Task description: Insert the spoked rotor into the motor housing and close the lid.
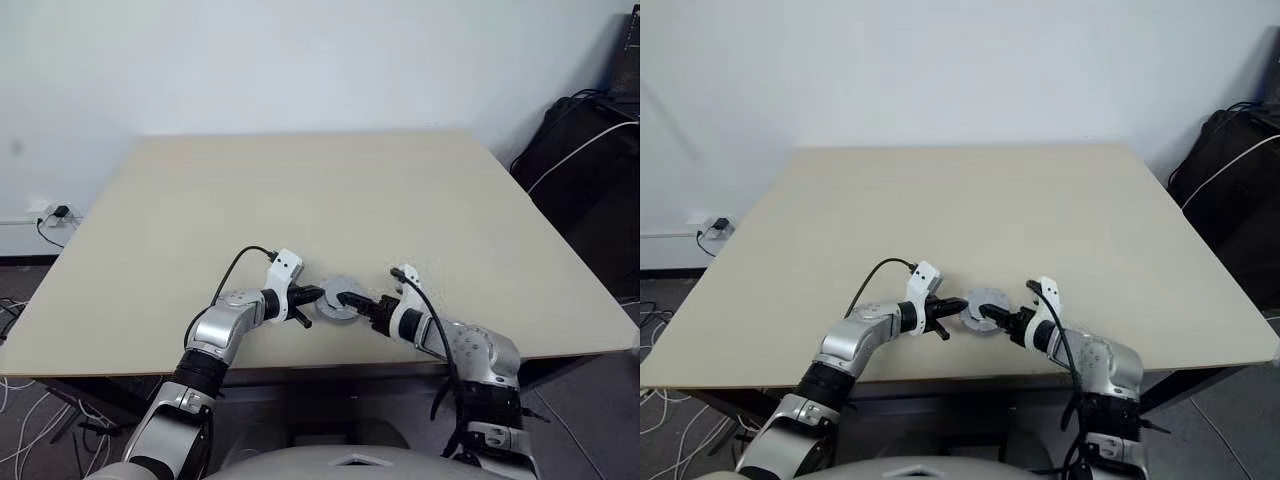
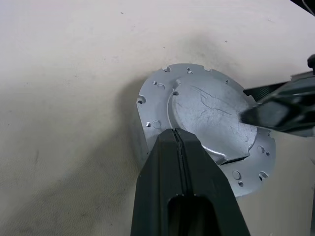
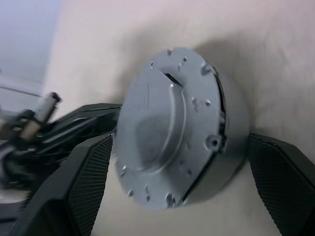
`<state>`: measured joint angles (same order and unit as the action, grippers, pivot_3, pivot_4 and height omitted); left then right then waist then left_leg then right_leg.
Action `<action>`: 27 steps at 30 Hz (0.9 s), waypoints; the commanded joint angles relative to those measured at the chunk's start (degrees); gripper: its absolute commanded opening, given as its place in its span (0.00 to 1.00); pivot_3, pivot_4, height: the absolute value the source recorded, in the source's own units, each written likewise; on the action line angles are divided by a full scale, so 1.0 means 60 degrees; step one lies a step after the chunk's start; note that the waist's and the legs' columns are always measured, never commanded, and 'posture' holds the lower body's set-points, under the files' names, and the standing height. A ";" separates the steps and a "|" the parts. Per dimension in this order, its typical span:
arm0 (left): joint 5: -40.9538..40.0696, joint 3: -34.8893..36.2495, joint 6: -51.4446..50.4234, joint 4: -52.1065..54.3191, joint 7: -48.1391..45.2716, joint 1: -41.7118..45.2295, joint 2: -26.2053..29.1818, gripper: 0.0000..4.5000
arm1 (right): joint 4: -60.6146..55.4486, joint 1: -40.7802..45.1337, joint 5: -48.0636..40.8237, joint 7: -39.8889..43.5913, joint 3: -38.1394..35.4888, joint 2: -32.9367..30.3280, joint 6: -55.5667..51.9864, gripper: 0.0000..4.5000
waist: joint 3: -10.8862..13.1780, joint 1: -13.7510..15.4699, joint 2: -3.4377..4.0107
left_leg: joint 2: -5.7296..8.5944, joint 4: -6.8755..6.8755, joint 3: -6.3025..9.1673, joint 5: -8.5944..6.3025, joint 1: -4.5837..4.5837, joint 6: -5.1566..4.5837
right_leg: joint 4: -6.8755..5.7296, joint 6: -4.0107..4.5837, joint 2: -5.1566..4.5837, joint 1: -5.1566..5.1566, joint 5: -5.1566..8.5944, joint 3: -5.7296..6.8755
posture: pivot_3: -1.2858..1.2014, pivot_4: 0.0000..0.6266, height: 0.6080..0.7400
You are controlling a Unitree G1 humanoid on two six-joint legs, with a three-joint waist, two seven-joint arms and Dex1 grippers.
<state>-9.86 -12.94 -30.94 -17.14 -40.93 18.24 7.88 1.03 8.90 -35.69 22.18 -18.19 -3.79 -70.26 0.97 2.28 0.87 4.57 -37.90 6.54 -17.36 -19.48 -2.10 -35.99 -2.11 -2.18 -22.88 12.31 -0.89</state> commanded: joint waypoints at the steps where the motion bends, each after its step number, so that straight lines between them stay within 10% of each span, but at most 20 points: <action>1: 0.0075 -0.0415 -0.0157 -0.0101 -0.0117 -0.0134 -0.0135 0.00 | 0.0155 0.0147 -0.0978 0.0285 -0.0374 0.0298 -0.0647 1.00 | -0.0004 -0.0006 0.0007 | 0.0000 0.0000 -0.0001 -0.0001 0.0000 -0.0001 | 0.0000 0.0000 0.0000 0.0000 0.0000 0.0000 | 0.52 0.00 1.00; 27: 0.0167 -0.0339 -0.0110 -0.0159 -0.0226 -0.0129 -0.0137 0.00 | 0.0140 0.0147 -0.2479 -0.0420 -0.1184 0.2058 -0.0646 1.00 | -0.0042 -0.0249 0.0064 | -0.0006 0.0001 -0.0010 0.0010 -0.0017 0.0007 | -0.0009 -0.0011 0.0004 -0.0002 -0.0003 -0.0010 | 0.52 0.00 1.00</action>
<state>-8.86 -11.65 -30.63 -17.25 -40.84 18.06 8.68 4.36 8.29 -46.33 17.58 -28.94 4.20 -75.01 0.72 0.79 1.26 4.53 -37.89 6.48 -17.30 -19.58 -2.06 -36.05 -2.18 -2.15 -22.89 12.29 -0.95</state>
